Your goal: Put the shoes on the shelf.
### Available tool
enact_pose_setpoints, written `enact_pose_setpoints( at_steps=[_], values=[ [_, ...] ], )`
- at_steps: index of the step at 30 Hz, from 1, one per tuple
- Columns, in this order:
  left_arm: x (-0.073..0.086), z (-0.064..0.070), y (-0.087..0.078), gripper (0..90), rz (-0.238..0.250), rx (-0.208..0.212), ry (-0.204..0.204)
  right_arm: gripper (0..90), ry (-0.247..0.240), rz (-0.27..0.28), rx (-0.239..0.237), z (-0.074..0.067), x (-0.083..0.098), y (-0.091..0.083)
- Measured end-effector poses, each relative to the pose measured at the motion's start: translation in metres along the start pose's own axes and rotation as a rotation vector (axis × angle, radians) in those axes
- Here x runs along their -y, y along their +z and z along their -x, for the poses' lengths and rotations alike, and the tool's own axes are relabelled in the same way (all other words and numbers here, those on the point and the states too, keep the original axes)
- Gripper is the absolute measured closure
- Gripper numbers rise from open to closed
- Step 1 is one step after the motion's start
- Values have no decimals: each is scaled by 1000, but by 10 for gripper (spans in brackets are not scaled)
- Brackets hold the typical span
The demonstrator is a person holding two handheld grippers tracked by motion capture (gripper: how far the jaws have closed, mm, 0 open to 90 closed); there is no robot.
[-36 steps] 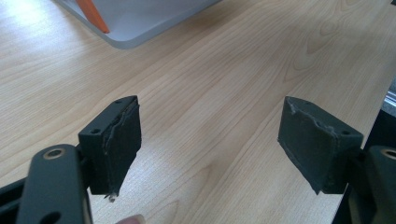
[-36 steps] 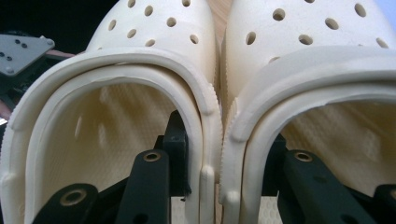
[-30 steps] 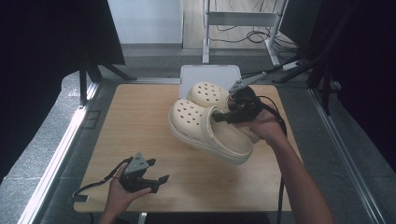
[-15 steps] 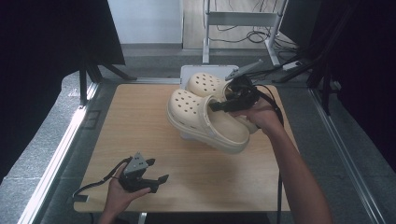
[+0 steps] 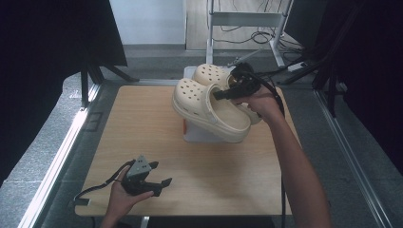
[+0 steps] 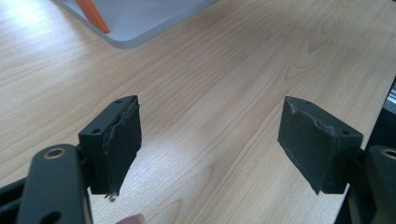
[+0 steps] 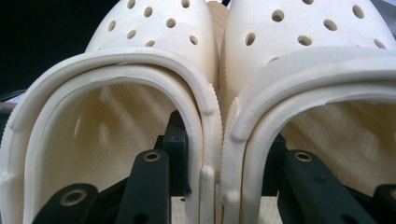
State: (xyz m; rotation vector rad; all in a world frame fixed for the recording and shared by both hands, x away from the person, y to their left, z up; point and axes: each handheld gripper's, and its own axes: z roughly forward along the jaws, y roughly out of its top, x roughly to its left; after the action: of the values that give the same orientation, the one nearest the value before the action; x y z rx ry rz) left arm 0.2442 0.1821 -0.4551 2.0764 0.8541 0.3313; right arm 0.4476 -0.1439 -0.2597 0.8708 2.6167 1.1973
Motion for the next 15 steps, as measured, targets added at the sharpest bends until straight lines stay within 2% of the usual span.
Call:
enact_pose_setpoints(
  at_steps=[12,15],
  values=[
    [1,0,1,222,-1,-6,15,657,62,-22,83,27,-17,16],
    [1,0,1,222,0,-6,14,657,81,-11,96,32,-19,20]
  ],
)
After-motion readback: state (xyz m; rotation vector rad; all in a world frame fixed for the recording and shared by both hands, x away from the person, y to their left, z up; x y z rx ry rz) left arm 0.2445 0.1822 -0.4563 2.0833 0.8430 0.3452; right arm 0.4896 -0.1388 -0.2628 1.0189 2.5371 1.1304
